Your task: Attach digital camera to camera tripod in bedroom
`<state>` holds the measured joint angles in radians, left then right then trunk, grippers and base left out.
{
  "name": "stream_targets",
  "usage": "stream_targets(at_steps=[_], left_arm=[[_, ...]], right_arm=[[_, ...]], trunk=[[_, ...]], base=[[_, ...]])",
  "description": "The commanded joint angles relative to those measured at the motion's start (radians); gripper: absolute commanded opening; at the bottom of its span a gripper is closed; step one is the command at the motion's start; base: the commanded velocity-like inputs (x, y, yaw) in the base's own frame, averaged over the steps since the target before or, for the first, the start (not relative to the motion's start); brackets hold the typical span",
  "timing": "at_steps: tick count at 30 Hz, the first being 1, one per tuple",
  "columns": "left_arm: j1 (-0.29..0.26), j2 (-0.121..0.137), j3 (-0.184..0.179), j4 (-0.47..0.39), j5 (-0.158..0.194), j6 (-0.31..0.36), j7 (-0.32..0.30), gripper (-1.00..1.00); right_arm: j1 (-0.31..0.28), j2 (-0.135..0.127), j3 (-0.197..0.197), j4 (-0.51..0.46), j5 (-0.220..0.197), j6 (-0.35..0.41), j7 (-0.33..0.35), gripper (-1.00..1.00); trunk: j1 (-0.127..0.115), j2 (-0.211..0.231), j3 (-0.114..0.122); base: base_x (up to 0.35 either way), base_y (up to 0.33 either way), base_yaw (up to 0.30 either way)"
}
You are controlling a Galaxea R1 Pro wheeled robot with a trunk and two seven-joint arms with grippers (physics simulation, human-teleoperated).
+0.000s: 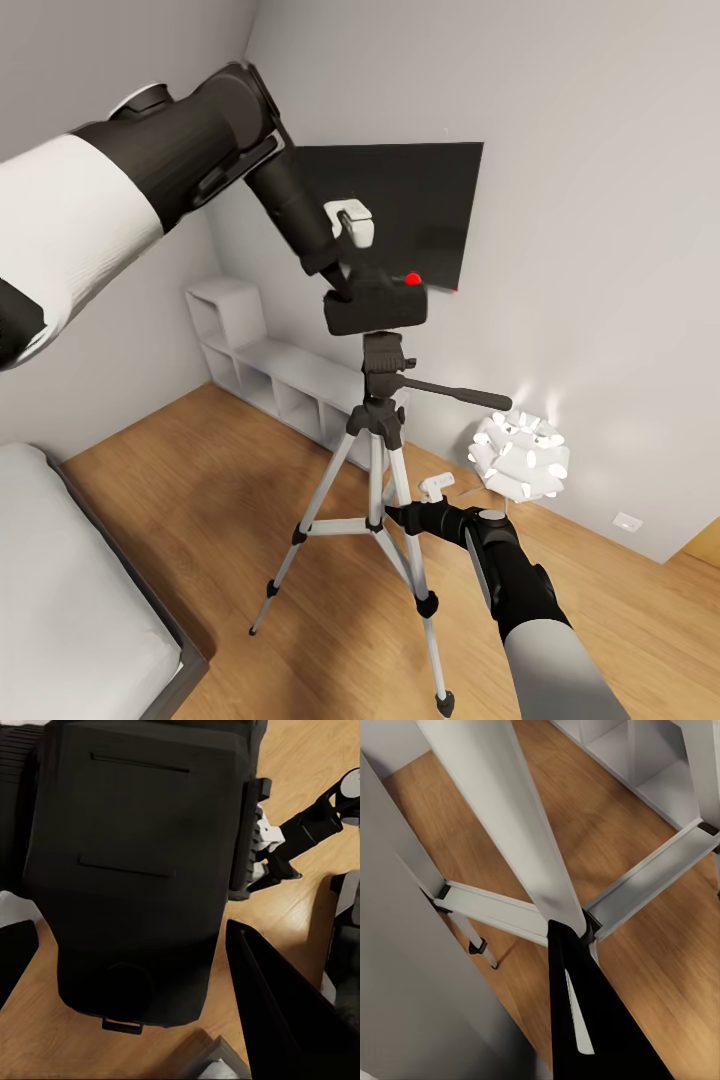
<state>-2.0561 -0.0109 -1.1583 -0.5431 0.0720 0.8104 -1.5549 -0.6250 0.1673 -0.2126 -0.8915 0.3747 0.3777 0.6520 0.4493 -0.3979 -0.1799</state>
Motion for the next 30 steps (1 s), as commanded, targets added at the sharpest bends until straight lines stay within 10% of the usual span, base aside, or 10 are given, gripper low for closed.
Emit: stream_targets(at_steps=[1,30], left_arm=[[-0.002,0.0,-0.023,-0.009,0.007,0.009,-0.003,-1.0],[-0.002,-0.023,-0.045,-0.011,0.028,0.012,0.009,-1.0]], right_arm=[[-0.001,0.001,-0.005,-0.001,0.015,0.003,0.009,-1.0],[-0.001,0.001,-0.005,-0.001,0.014,0.006,0.008,-1.0]], trunk=[[0.001,-0.002,-0.002],[0.001,-0.002,-0.002]], base=[[0.0,0.0,0.0],[0.0,0.0,0.0]])
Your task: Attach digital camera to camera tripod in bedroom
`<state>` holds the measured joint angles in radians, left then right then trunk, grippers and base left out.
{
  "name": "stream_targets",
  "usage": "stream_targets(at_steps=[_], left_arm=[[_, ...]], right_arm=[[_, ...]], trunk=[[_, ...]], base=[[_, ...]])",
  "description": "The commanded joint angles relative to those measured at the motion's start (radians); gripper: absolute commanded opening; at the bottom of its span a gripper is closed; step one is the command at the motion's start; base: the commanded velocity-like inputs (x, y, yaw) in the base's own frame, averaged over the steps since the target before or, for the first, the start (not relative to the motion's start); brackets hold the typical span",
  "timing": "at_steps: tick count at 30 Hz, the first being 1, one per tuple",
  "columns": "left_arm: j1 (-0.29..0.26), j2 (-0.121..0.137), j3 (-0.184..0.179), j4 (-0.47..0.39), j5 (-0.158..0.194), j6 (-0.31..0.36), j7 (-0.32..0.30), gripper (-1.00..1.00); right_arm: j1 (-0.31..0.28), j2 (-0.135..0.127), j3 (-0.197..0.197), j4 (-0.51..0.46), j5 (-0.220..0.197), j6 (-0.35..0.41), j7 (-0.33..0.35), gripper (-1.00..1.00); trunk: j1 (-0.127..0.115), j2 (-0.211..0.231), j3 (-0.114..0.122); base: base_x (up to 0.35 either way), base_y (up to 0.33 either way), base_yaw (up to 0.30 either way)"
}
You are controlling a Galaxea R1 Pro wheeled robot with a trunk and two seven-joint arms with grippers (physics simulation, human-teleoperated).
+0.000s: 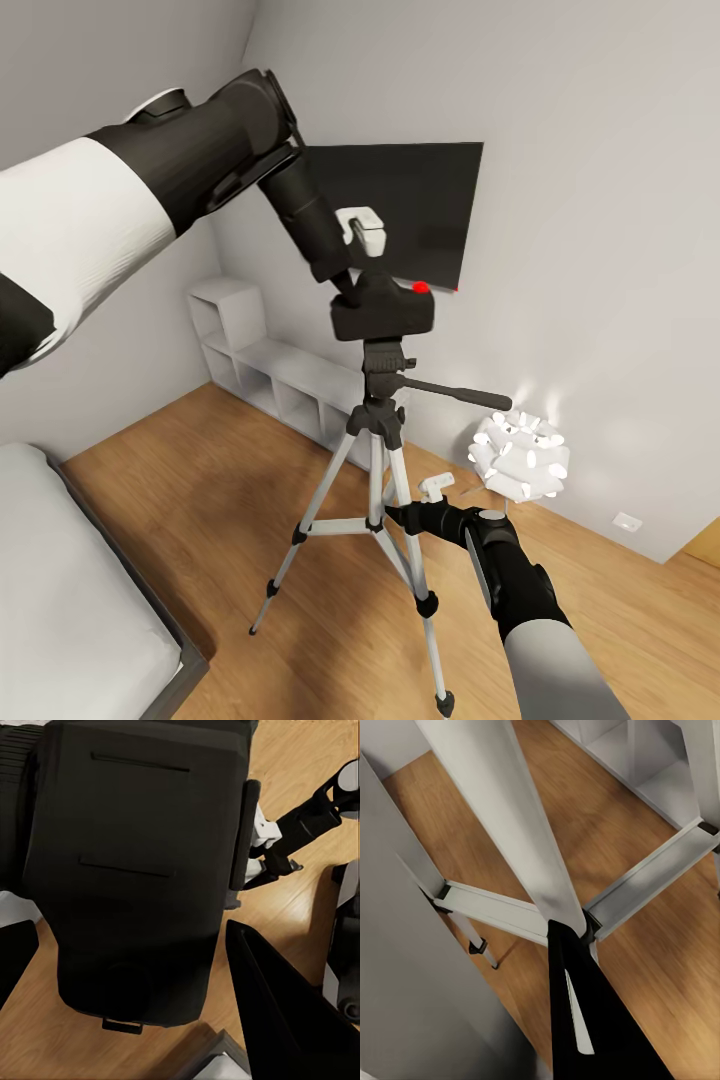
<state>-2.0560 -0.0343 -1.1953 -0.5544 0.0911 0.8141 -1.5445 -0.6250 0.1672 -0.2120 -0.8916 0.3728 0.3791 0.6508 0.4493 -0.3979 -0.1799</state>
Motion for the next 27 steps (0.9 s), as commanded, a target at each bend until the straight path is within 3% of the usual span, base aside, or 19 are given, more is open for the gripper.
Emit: stream_targets(at_steps=[1,27], left_arm=[[-0.003,-0.001,-0.008,0.002,0.01,0.009,-0.001,-1.0],[-0.003,-0.019,-0.008,0.021,0.032,0.016,0.012,-1.0]], right_arm=[[-0.001,0.001,-0.006,-0.001,0.016,0.004,0.01,-1.0],[-0.001,0.001,-0.007,-0.001,0.017,0.003,0.01,-1.0]], trunk=[[0.001,-0.002,-0.002],[0.001,-0.002,-0.002]], base=[[0.0,0.0,0.0],[0.0,0.0,0.0]])
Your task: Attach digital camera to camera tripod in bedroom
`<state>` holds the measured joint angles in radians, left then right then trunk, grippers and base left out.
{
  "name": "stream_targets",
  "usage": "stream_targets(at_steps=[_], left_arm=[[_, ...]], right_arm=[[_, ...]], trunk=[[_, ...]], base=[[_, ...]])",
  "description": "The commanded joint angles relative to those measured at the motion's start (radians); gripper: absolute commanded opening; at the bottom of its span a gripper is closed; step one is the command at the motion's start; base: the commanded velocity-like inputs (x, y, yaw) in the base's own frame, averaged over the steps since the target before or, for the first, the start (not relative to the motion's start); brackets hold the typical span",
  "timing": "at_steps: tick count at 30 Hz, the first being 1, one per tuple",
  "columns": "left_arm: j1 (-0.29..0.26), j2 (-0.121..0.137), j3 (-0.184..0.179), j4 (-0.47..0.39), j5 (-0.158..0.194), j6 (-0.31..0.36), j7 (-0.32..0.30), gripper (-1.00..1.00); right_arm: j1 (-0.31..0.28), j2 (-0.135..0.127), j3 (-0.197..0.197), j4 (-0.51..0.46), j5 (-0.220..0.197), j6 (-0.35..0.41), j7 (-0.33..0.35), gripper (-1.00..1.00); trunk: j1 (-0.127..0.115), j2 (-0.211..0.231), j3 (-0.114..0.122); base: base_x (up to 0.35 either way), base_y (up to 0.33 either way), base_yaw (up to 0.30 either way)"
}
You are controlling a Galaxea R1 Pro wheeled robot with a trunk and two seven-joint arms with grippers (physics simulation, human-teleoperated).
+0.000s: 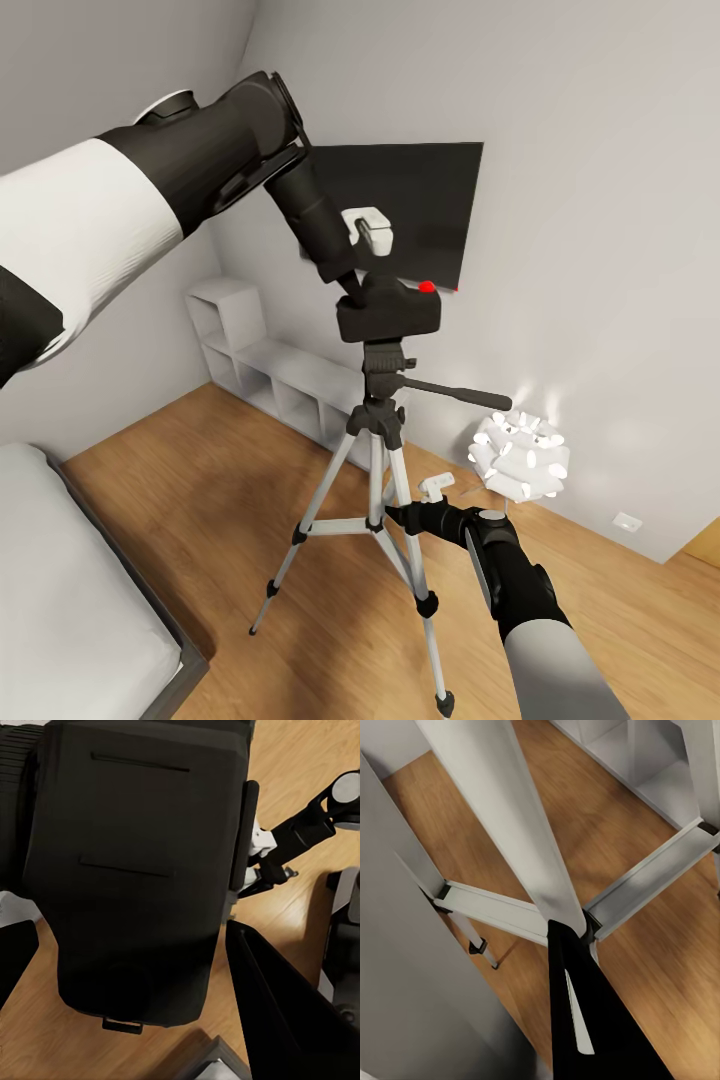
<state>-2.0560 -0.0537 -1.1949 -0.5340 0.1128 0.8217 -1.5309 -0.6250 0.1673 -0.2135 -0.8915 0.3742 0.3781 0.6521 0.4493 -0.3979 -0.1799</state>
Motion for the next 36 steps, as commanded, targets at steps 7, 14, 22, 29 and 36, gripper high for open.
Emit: stream_targets(at_steps=[7,14,22,29,36], left_arm=[[0.0,-0.023,-0.008,0.042,0.011,0.009,0.002,-1.0],[0.0,-0.027,-0.008,0.055,0.009,0.008,0.003,-1.0],[0.0,-0.022,-0.008,0.049,0.005,0.007,0.002,-1.0],[0.0,-0.02,-0.008,0.047,0.002,0.006,0.0,-1.0],[0.0,-0.012,-0.009,0.041,0.003,0.001,-0.002,-1.0]], right_arm=[[-0.001,0.001,-0.006,-0.001,0.015,0.004,0.009,-1.0],[-0.001,0.001,-0.006,-0.001,0.015,0.004,0.009,-1.0],[-0.001,0.001,-0.006,-0.001,0.015,0.004,0.01,-1.0],[-0.001,0.001,-0.006,-0.001,0.015,0.004,0.011,-1.0],[-0.001,0.001,-0.006,-0.001,0.015,0.004,0.01,-1.0]], trunk=[[0.001,-0.002,-0.002],[0.001,-0.002,-0.002],[0.001,-0.002,-0.002],[0.001,-0.002,-0.002],[0.001,-0.002,-0.002]], base=[[0.0,0.0,0.0],[0.0,0.0,0.0],[0.0,0.0,0.0],[0.0,0.0,0.0],[0.0,0.0,0.0]])
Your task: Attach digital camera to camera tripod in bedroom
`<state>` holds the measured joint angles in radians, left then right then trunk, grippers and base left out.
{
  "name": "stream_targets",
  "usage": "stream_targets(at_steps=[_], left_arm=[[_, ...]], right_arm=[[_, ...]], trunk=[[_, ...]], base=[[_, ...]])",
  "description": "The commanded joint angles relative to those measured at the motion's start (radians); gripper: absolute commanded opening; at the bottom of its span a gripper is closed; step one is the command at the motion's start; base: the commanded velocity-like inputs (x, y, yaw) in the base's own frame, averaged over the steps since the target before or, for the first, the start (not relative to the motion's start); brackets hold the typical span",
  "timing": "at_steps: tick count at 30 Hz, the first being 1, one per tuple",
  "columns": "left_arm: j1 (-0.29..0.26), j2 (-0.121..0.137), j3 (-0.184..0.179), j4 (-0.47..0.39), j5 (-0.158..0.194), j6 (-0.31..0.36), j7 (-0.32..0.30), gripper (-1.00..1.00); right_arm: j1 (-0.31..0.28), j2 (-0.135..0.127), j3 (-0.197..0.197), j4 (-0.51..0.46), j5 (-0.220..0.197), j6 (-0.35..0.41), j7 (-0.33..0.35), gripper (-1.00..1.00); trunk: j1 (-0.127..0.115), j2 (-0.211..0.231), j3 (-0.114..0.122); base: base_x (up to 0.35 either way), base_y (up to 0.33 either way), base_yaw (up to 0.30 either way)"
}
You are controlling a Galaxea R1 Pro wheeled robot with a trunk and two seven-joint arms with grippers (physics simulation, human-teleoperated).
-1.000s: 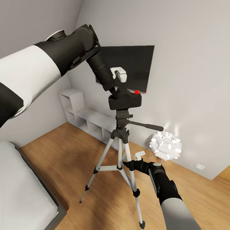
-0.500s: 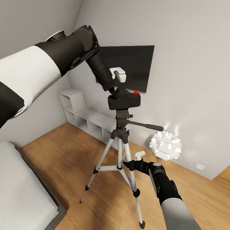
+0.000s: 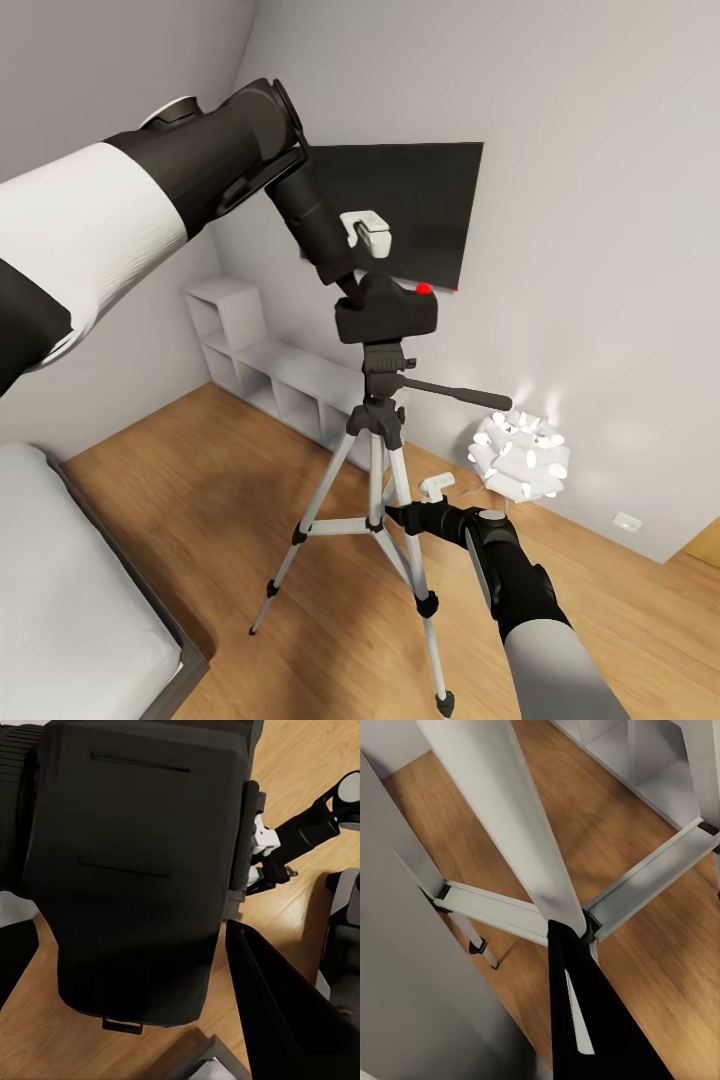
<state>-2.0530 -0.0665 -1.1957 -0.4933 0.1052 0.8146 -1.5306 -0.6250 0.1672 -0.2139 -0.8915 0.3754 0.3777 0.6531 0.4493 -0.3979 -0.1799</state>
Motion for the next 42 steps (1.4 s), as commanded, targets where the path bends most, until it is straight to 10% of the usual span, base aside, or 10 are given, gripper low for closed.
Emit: stream_targets(at_steps=[1,19,20,42], left_arm=[[-0.003,0.001,-0.008,0.0,0.01,0.008,-0.002,-1.0],[-0.003,0.01,-0.009,-0.009,0.009,0.003,-0.002,-1.0],[-0.003,0.01,-0.009,-0.011,0.009,0.003,-0.002,1.0],[-0.003,0.01,-0.01,-0.012,0.007,0.005,0.0,1.0]], right_arm=[[-0.001,0.002,-0.005,-0.001,0.014,0.004,0.009,-1.0],[-0.001,0.002,-0.005,-0.001,0.014,0.004,0.008,-1.0],[-0.001,0.002,-0.005,-0.001,0.014,0.004,0.008,-1.0],[-0.001,0.002,-0.005,-0.001,0.014,0.004,0.008,-1.0]], trunk=[[0.001,-0.002,-0.002],[0.001,-0.002,-0.002],[0.001,-0.002,-0.002],[0.001,-0.002,-0.002]], base=[[0.0,0.0,0.0],[0.0,0.0,0.0],[0.0,0.0,0.0],[0.0,0.0,0.0]])
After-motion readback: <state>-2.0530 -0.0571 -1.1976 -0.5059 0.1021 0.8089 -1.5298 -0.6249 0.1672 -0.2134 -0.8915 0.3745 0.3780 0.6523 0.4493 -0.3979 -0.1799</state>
